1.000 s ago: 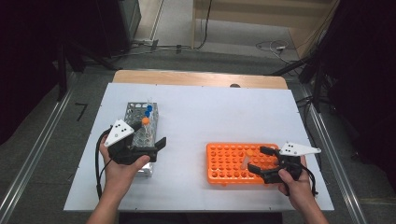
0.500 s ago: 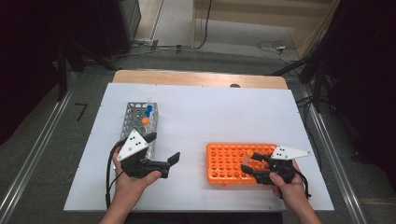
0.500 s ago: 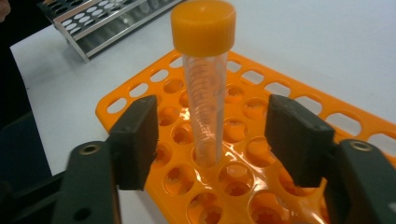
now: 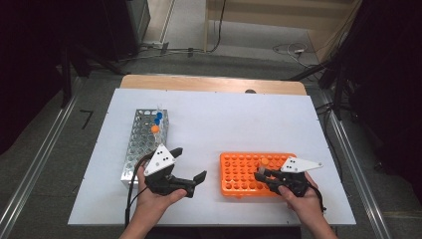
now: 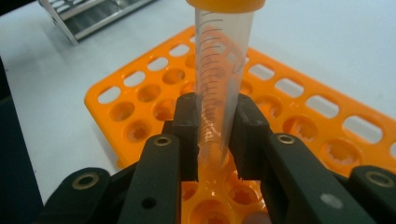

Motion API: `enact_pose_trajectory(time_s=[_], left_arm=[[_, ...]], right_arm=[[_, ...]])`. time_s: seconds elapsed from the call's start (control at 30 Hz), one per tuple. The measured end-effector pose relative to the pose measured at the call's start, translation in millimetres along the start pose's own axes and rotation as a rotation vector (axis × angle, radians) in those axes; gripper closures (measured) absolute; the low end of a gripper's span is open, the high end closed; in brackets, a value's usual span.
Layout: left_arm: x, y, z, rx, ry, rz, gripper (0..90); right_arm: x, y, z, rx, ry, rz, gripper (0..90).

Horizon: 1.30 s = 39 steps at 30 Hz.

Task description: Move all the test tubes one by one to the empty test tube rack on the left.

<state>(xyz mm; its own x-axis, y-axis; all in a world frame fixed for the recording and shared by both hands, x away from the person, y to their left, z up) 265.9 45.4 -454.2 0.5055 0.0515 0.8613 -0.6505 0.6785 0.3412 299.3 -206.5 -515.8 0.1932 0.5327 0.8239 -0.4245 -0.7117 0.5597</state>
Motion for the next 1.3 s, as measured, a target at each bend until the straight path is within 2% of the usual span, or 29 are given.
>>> enact_pose_trajectory(time_s=[0.17,0.27,0.43,0.63,0.77,0.9,1.03,1.17,1.23,1.3], left_arm=[[1.8,-3.6,11.1,-0.038,0.001,-0.005,2.2],[1.2,-7.3,19.7,-0.071,-0.004,-0.013,4.1],[-1.6,-15.1,36.5,-0.141,-0.006,-0.034,7.7],[-7.5,-23.8,57.2,-0.225,-0.027,-0.068,18.5],[-11.1,-28.4,68.7,-0.259,-0.039,-0.083,26.9],[-14.6,-33.1,75.9,-0.288,-0.04,-0.102,39.9],[-18.3,-36.7,79.2,-0.294,-0.052,-0.12,53.5],[-18.9,-36.6,79.0,-0.286,-0.062,-0.123,70.0],[-18.4,-35.9,77.5,-0.269,-0.072,-0.118,72.9],[-17.3,-35.0,76.3,-0.27,-0.069,-0.112,74.6]], right_arm=[[14.2,11.9,0.2,-0.022,0.002,0.056,71.6],[24.0,14.1,-7.7,-0.009,0.019,0.077,71.6],[36.0,5.7,-29.7,0.048,0.06,0.082,71.6],[46.3,-5.3,-52.8,0.109,0.081,0.083,71.6],[50.7,-11.6,-64.4,0.139,0.1,0.081,71.6],[53.8,-16.4,-75.0,0.164,0.119,0.077,71.6],[57.1,-19.0,-85.7,0.19,0.144,0.077,71.6],[58.5,-20.2,-90.4,0.198,0.156,0.076,71.6],[58.7,-20.4,-90.7,0.203,0.15,0.081,71.5],[59.2,-19.9,-90.6,0.209,0.143,0.088,71.1]])
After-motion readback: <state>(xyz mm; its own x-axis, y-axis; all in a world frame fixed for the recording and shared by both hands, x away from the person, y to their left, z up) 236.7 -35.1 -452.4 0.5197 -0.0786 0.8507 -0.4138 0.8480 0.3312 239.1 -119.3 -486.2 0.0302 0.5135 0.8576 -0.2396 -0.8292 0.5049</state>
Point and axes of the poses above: each handheld gripper's, and its own axes: y roughly backward along the jaws, x roughly out of its top, z roughly to its right, the point moved 8 cm from there along -y, roughly forward along the jaws, and after that the axes turned 14 degrees about y, right-handed, at the moved point
